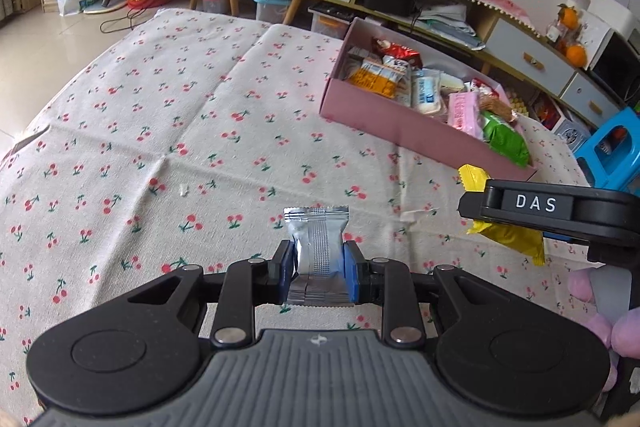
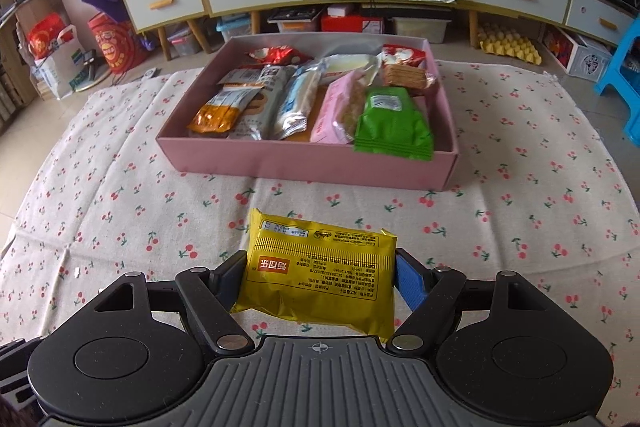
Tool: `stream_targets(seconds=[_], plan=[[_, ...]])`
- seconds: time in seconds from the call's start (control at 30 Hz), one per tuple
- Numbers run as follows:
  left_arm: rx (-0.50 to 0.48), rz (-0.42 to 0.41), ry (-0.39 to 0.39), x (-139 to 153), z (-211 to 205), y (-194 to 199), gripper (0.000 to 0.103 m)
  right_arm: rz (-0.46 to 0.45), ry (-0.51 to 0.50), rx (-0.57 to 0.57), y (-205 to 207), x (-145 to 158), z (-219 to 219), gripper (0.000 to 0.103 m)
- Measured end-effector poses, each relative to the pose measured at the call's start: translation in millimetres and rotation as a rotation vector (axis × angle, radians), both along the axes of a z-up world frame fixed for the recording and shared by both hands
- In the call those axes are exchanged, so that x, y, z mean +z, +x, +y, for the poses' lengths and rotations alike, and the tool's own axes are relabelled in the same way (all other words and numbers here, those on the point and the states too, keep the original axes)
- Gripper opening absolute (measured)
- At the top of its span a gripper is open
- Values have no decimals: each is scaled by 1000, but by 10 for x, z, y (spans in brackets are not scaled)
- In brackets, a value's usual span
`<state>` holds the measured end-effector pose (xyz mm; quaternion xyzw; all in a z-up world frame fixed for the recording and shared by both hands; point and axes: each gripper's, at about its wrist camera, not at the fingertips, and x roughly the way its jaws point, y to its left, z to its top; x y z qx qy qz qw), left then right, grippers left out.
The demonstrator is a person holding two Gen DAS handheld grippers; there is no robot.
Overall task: Organize snacks
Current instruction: 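Carry both packets over the pink box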
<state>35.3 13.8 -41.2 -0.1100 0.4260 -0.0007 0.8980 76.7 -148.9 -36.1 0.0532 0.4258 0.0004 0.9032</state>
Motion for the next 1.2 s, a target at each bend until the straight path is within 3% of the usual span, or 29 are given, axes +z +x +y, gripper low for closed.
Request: stream_targets(seconds=[0.5, 0.63, 0.83, 1.0, 1.1, 1.2], plan=[[-60, -64, 70, 233, -201, 395, 24, -57, 95, -47, 72, 226, -434, 77], [-126, -102, 81, 259, -218, 618, 24, -99, 106, -32, 187, 333, -464, 77], [-139, -136, 73, 260, -171, 950, 24, -143, 140, -33, 452, 425, -516, 77], [-191, -199, 113, 278, -224, 1129, 24, -167, 154, -22, 675, 403, -535, 77], [-222, -218, 65, 244, -221, 1226, 24, -183, 171, -19, 778, 357, -560, 77], [-224, -224, 77, 196, -247, 1327, 24, -188, 170, -21, 900, 325, -585, 77]])
